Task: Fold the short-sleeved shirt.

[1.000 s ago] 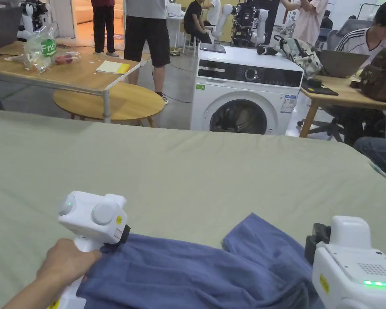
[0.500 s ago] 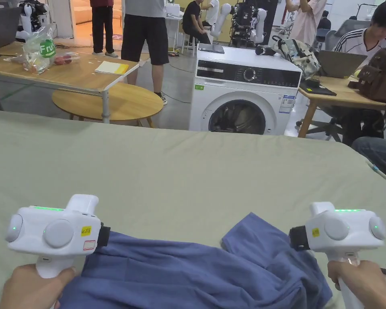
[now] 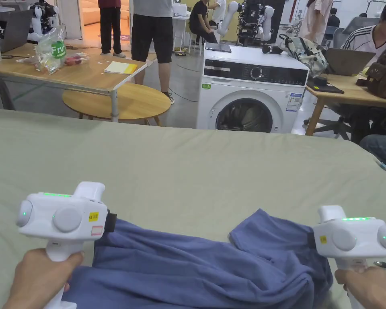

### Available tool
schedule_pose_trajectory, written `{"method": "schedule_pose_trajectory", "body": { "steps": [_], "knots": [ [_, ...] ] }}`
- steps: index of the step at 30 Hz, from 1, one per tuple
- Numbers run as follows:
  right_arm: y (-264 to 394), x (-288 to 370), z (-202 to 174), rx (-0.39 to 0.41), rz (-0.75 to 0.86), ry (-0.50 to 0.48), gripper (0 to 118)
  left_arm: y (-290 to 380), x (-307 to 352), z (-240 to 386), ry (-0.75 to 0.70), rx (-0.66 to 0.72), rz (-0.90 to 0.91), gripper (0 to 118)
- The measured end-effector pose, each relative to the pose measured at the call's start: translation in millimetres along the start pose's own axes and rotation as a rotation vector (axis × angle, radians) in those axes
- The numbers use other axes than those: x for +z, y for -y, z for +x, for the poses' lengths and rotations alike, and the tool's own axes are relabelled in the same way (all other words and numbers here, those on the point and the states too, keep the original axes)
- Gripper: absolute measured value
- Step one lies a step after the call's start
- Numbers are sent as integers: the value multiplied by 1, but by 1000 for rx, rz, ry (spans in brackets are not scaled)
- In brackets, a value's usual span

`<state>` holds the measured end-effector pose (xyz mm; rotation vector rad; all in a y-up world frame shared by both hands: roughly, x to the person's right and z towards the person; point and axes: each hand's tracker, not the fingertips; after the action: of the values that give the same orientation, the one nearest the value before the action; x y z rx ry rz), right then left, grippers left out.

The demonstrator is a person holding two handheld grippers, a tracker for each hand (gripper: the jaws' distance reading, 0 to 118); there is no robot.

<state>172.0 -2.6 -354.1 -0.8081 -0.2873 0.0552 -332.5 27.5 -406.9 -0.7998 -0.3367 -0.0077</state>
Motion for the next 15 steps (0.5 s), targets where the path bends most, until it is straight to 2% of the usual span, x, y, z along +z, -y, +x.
{"method": "schedule_pose_trajectory", "body": {
  "steps": [2, 8, 13, 15],
  "knots": [
    [-12, 25, 7, -37, 64, -26, 0, -11, 16, -5, -6, 1, 38, 0],
    [-59, 119, 25, -78, 285, 38, 0, -59, 92, -33, -54, 28, 196, 0],
    [-90, 183, 24, -82, 395, 23, 0, -100, 152, -46, -95, 1, 282, 0],
    [-105, 205, 19, -59, 452, 23, 0, -117, 171, -49, -108, -1, 295, 0]
  ]
}}
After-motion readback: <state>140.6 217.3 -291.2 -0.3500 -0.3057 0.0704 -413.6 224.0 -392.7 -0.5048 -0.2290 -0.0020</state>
